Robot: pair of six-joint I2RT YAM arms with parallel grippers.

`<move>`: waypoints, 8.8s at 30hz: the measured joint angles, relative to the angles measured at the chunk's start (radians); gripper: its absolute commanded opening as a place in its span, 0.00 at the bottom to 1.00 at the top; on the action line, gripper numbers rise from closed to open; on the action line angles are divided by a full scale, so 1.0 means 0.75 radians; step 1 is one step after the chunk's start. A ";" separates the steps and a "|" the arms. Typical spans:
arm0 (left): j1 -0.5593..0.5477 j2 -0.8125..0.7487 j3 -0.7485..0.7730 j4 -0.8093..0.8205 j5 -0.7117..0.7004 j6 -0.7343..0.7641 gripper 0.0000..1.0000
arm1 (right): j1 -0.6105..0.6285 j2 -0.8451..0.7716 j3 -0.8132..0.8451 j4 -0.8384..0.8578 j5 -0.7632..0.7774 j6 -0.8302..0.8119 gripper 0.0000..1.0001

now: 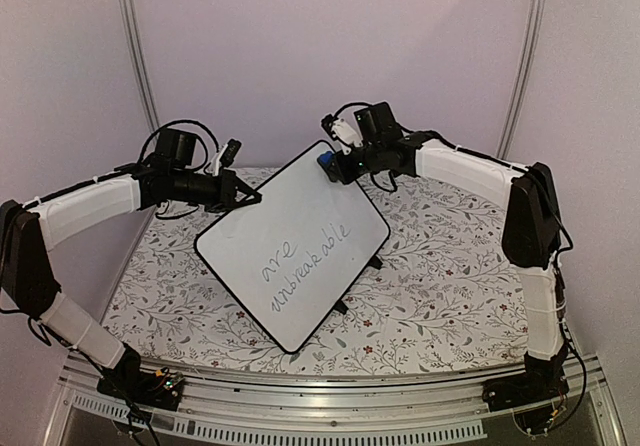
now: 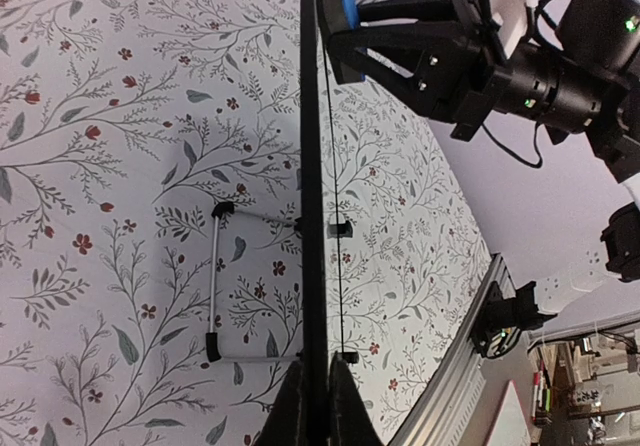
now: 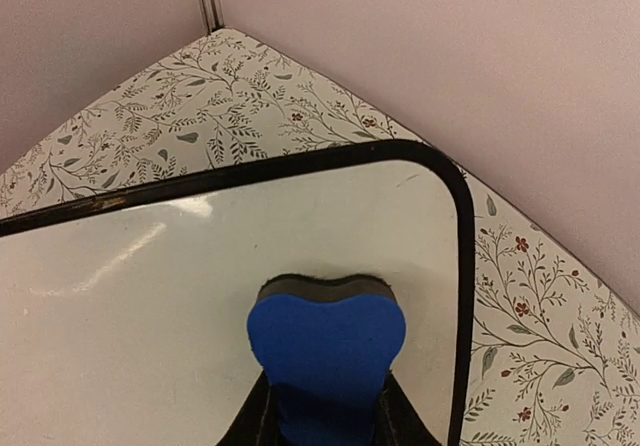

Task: Erase the whiteboard
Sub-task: Erase the whiteboard at the center of the board.

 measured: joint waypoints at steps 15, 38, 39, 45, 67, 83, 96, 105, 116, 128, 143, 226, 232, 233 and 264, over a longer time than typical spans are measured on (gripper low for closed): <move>0.001 0.000 -0.001 -0.002 -0.003 -0.009 0.00 | -0.004 -0.226 -0.516 0.130 -0.015 0.040 0.23; 0.001 0.000 -0.001 -0.004 -0.002 -0.005 0.00 | 0.033 -0.022 -0.080 0.143 -0.042 0.010 0.24; 0.001 0.000 -0.002 -0.003 -0.001 -0.005 0.00 | 0.050 -0.035 -0.098 0.149 -0.044 -0.001 0.24; 0.001 0.000 -0.002 0.002 0.006 0.001 0.00 | 0.170 -0.067 -0.112 0.155 -0.051 -0.052 0.24; -0.001 0.000 -0.003 0.008 0.005 0.001 0.00 | 0.017 -0.151 -0.335 0.204 0.064 -0.031 0.24; -0.004 0.000 -0.003 0.023 0.020 0.031 0.00 | 0.393 -0.427 -0.945 0.569 0.072 0.003 0.24; -0.004 0.000 -0.003 0.023 0.017 0.030 0.00 | 0.383 -0.429 -1.023 0.775 0.260 0.060 0.26; -0.004 0.000 -0.004 0.025 0.017 0.030 0.00 | 0.386 -0.428 -1.084 0.940 0.275 0.107 0.27; -0.004 0.000 -0.010 0.033 0.011 0.013 0.00 | 0.410 -0.371 -1.194 1.148 0.288 0.163 0.27; -0.003 0.000 -0.012 0.034 0.001 -0.002 0.00 | 0.436 -0.344 -1.195 1.231 0.268 0.200 0.27; -0.004 0.000 -0.013 0.043 0.007 0.002 0.00 | 0.503 -0.344 -1.195 1.214 0.055 0.235 0.27; -0.004 0.000 -0.017 0.057 -0.017 0.011 0.00 | 0.650 -0.244 -0.569 0.234 0.270 -0.034 0.29; -0.004 0.000 -0.017 0.057 -0.018 0.011 0.00 | 0.642 -0.239 -0.567 0.249 0.274 -0.051 0.29; -0.004 0.000 -0.017 0.057 -0.018 0.011 0.00 | 0.641 -0.241 -0.582 0.264 0.274 -0.051 0.29; -0.004 0.000 -0.018 0.058 -0.018 0.009 0.00 | 0.540 -0.275 -0.594 0.251 0.268 -0.026 0.29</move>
